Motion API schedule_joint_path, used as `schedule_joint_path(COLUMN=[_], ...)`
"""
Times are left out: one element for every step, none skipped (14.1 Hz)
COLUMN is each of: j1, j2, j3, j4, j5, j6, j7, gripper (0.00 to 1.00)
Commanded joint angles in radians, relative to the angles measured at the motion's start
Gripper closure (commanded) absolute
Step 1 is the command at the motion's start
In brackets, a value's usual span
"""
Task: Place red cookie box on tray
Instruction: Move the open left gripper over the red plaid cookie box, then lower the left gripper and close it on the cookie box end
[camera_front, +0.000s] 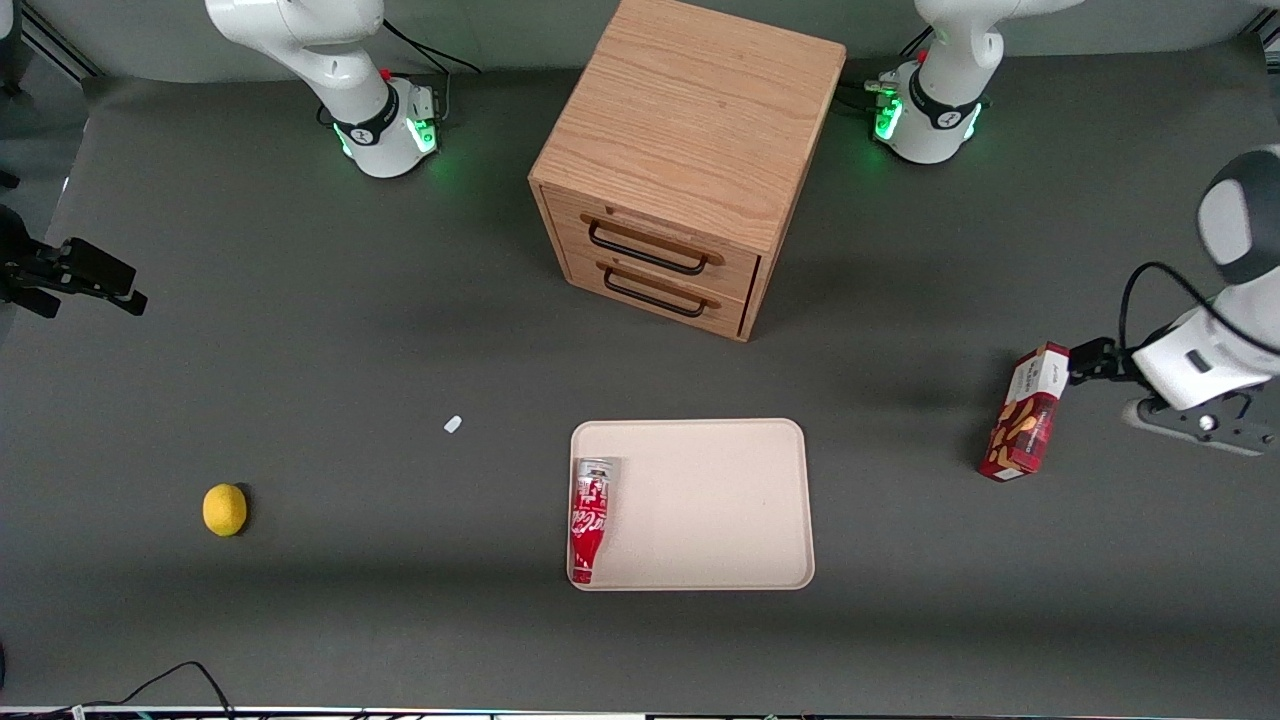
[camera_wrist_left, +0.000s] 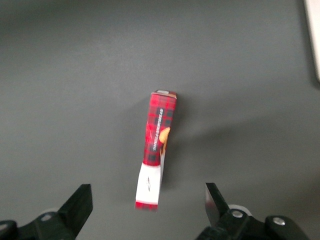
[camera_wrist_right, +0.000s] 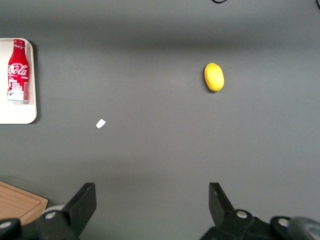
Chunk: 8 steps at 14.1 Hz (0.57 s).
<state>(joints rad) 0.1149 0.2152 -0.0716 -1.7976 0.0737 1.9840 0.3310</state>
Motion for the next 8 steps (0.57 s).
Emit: schedule_joint_path(j1=[0.003,0.003,0.003,0.005,0.005,0.005,0.003,0.003], j2=[0.001,0.018,0.041,0.062,0.079,0.094,0.102,0.11], j3=[0.004,0.015,0.03,0.032,0.039,0.044,0.044,0.044], j4=[-0.12,-0.141,-0.163,-0.184,-0.203,-0.233,-0.273,-0.308], j5=[0.017,0.017,0.017,0.017,0.015,0.017,0.015,0.015], j6=[0.136,0.178,0.217,0.258,0.304,0.355,0.416,0.477], j7=[0.054,0.071,0.091,0.124,0.156,0.17,0.172,0.172], gripper=[0.0,0.0,0.0,0.0,0.0,0.0,0.0,0.0])
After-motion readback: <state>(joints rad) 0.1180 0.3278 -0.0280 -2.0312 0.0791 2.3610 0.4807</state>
